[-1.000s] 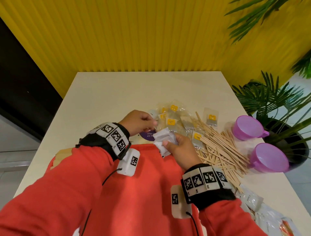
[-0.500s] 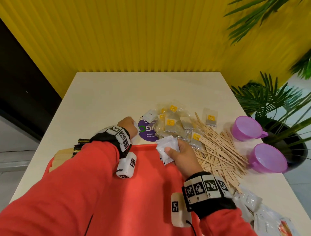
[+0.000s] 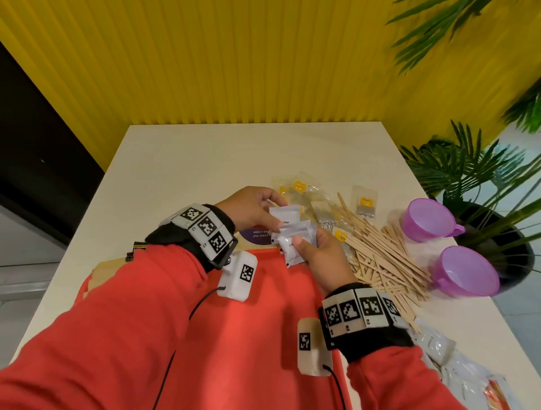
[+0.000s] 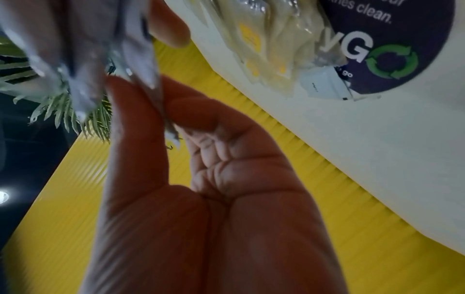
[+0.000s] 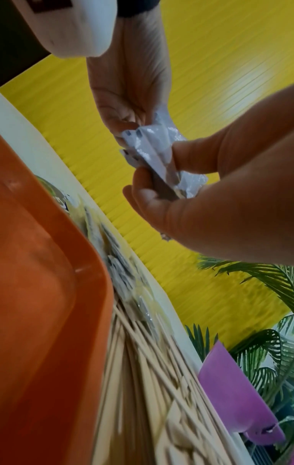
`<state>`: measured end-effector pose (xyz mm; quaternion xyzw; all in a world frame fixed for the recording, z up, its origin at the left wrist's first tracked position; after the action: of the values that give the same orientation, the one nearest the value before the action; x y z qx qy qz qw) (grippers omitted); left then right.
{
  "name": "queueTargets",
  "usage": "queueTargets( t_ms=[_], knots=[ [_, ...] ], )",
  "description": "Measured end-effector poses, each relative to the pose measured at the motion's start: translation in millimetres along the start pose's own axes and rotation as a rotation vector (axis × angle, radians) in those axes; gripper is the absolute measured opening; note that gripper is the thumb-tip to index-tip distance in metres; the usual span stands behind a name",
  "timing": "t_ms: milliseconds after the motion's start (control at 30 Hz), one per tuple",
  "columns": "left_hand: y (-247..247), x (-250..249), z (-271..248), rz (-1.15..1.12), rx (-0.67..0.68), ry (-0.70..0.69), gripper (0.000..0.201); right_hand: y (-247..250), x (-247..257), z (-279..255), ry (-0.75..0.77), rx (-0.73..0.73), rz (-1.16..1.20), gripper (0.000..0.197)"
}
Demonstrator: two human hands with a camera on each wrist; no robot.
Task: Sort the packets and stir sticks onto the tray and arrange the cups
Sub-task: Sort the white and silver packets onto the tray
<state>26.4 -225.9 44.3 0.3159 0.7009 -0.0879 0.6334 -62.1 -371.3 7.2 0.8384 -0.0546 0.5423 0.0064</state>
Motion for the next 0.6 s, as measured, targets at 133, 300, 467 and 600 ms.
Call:
queueTargets(
  t_ms=[133, 300, 467, 600],
  knots=[
    [-9.4, 2.0, 1.3, -0.106, 0.039, 0.065, 0.015, 4.5, -7.3, 1.8, -0.025, -0.019, 0.091, 0.019],
    [7.6, 26.8, 27.5, 0.121, -0.447, 0.117, 0.016, 13.5, -23.7, 1.4, -0.075, -0.068, 0.137, 0.022],
    [8.4, 55.5, 53.5, 0.740, -0.182, 0.336, 0.051, 15.8, -32.6, -5.6, -0.095, -0.054, 0.144, 0.027],
    [8.7, 64.1, 56.5, 0.948, -0.006, 0.463, 0.048, 20.8, -37.0, -10.4, -0.076, -0.066, 0.120, 0.022]
  ],
)
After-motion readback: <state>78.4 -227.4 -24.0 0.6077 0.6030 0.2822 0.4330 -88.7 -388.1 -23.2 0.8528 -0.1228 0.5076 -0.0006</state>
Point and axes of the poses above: each hand's wrist, its own z-axis towards the middle knuckle, its own y-axis out of the back of the hand, x = y × z, the point moved 1 cm from there along z, towards the middle knuckle, and after that the axes turned 10 degrees about -y, right-handed, at the moved point
